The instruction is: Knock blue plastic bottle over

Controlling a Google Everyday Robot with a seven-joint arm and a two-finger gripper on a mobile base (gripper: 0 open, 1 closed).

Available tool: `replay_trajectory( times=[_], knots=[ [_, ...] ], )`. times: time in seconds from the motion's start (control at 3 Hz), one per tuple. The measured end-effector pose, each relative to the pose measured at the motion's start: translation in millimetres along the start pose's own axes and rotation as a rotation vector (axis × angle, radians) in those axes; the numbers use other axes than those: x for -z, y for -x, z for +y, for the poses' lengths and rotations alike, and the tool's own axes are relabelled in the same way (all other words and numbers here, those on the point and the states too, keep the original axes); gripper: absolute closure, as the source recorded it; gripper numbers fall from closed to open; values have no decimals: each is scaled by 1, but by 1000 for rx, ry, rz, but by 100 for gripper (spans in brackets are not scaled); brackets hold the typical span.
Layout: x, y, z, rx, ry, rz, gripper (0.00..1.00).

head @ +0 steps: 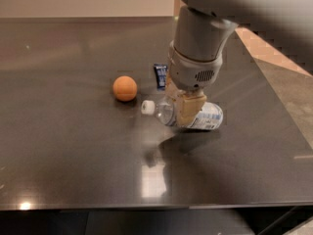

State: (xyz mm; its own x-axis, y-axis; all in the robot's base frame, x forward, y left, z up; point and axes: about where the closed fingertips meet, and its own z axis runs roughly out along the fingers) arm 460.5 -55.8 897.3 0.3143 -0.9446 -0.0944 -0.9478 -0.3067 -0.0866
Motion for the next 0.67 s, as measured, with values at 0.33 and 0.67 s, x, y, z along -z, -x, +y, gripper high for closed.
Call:
replay_trajectory(
  times=[0.33,0.67],
  knots=[
    [0,1,-2,1,-10,-2,0],
    [0,1,-2,1,-10,-2,0]
  ],
)
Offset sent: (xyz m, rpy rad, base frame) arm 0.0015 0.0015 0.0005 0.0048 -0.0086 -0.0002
